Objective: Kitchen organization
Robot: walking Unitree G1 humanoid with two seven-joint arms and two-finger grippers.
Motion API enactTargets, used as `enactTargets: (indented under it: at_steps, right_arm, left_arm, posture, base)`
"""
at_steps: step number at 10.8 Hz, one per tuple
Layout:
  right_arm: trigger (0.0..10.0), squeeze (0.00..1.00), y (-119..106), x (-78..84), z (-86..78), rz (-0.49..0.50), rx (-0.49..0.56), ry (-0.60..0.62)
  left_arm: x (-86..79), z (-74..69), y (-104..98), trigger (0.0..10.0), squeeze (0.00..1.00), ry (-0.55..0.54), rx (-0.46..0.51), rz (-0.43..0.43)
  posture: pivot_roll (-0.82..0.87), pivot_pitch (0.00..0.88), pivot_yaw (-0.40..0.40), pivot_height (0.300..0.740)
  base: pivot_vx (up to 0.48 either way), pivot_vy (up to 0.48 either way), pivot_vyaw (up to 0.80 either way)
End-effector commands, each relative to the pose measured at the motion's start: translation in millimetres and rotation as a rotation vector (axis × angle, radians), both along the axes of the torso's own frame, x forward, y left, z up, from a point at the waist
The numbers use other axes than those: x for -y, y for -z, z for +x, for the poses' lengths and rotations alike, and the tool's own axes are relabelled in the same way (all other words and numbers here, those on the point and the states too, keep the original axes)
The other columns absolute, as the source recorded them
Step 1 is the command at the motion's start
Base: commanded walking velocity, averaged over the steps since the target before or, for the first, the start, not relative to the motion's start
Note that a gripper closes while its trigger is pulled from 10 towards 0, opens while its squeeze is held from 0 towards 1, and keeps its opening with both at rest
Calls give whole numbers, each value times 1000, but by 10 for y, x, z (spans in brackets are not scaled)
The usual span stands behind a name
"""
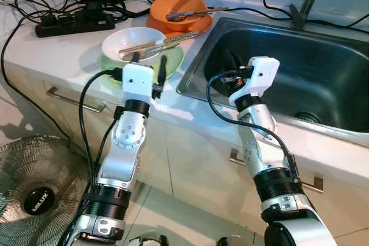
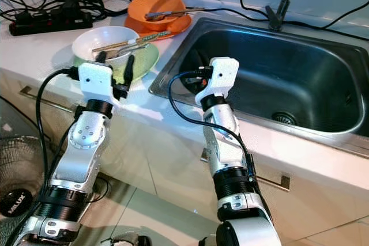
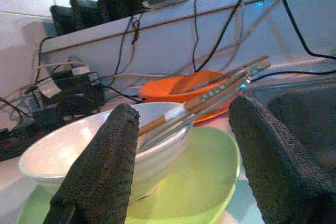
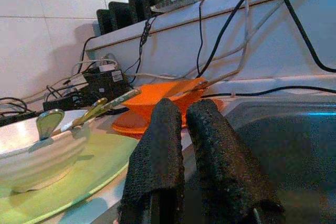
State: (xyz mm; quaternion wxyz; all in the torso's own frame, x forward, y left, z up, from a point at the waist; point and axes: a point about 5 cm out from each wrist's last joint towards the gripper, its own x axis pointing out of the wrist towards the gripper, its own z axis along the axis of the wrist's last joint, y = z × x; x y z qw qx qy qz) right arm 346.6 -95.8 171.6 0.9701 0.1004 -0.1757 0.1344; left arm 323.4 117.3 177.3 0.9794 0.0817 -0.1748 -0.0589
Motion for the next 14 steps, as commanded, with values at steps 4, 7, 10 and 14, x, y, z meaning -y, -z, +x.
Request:
enactTargets:
  at_steps: [4, 7, 10, 14]
  right_arm:
    - [10000, 0, 28, 1, 21, 4, -24, 9]
    - [10000, 0, 29, -4, 15, 4, -20, 11]
    - [10000, 0, 33, -17, 14, 6, -20, 12]
    - [10000, 0, 40, 3, 10, 10, -22, 19]
  left_arm:
    - [70, 117, -76, 10000, 0, 50, 25, 280]
    - [37, 216, -154, 10000, 0, 44, 63, 421]
    - [71, 314, -159, 10000, 0, 66, 63, 492]
    - [161, 488, -252, 10000, 0, 95, 74, 580]
  posture:
    - [27, 79, 36, 740]
    - [23, 67, 41, 740]
    - [20, 68, 44, 740]
    - [10, 73, 49, 740]
  base:
    - [0, 0, 0]
    - [0, 0, 0]
    - [0, 0, 0]
    - [0, 0, 0]
